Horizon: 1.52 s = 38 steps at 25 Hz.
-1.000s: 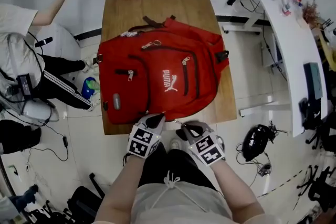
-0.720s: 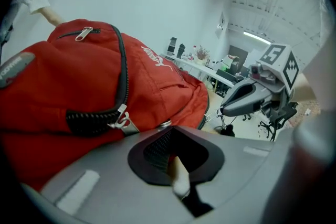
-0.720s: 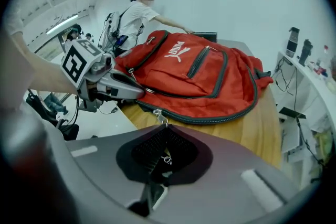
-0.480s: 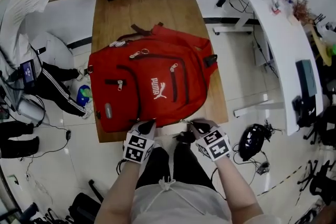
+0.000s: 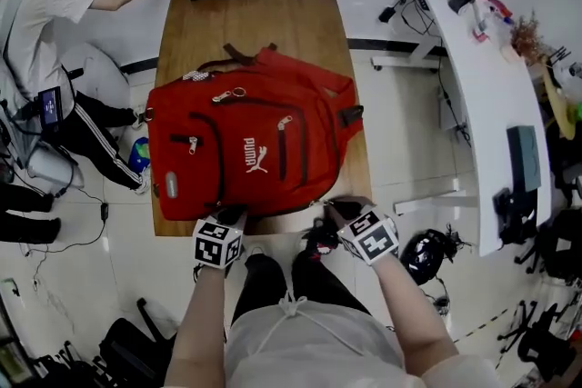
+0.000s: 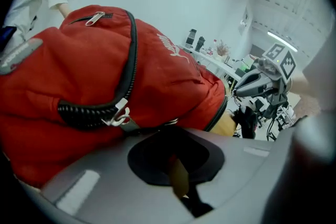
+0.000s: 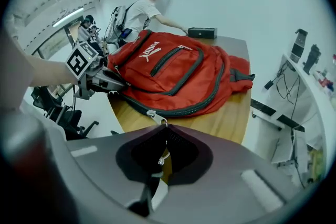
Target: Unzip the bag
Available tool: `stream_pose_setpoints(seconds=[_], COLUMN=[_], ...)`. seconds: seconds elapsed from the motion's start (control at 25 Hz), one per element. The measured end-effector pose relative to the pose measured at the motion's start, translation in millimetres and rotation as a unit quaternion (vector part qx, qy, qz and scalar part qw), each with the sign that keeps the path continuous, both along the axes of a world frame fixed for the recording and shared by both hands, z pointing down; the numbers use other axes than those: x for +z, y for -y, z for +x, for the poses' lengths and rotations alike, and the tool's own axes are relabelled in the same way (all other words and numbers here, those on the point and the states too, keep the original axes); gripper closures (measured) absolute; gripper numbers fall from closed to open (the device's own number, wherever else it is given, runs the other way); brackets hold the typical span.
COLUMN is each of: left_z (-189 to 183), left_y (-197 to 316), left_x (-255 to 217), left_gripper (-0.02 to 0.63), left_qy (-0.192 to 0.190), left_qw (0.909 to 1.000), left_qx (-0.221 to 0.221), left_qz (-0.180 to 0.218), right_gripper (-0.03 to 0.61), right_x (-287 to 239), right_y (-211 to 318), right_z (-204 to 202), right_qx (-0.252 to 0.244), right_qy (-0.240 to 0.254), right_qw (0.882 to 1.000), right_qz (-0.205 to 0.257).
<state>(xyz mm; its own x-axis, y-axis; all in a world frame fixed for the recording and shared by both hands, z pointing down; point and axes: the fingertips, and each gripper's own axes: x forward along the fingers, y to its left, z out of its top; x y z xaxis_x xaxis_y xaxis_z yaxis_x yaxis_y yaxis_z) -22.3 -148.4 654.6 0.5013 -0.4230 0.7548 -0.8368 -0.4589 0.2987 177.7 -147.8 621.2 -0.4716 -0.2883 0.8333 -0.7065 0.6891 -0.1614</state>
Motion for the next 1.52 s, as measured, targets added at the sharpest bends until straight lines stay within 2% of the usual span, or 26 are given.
stream_pose_setpoints(seconds=[0.16,0.36,0.6,1.04,1.28,1.36,1.44,1.52], left_z=[-1,-3,-1,0,0,-1,-1,-1], left_y=[1,1,0,-1,0,-1,-2,-1], left_x=[1,2,2,3,3,2,-2,-15], left_gripper=[0.607,0.607,0.607,0.607,0.607,0.607,0.607,0.607], left_qy=[0.009,0.031,0.034,0.017,0.014,0.015,0.007,-0.019], left_qw=[0.9999,0.9993,0.9993,0.9994,0.9992,0.9994,0.9997,0.9996], left_qx=[-0.008,-0.008,-0.004,-0.008,-0.006,-0.006,0.0,0.006], left_qz=[-0.011,-0.018,-0.015,-0.03,-0.037,-0.029,-0.024,-0.019], right_gripper=[0.566,0.565,0.563,0.554,0.546,0.541,0.508,0.503], right_x=[-3,-4,-7,-7,-8,-8,-15,-32], right_y=[12,31,53,93,94,90,88,85], right_z=[16,31,52,73,72,76,80,80], right_qx=[-0.009,-0.02,-0.015,0.034,0.053,0.067,0.09,0.12], right_qy=[-0.017,-0.061,-0.091,-0.097,-0.094,-0.105,-0.107,-0.08], right_qw=[1.0,0.997,0.994,0.993,0.993,0.99,0.987,0.984], right_qz=[0.001,0.034,0.055,0.052,0.058,0.067,0.084,0.102])
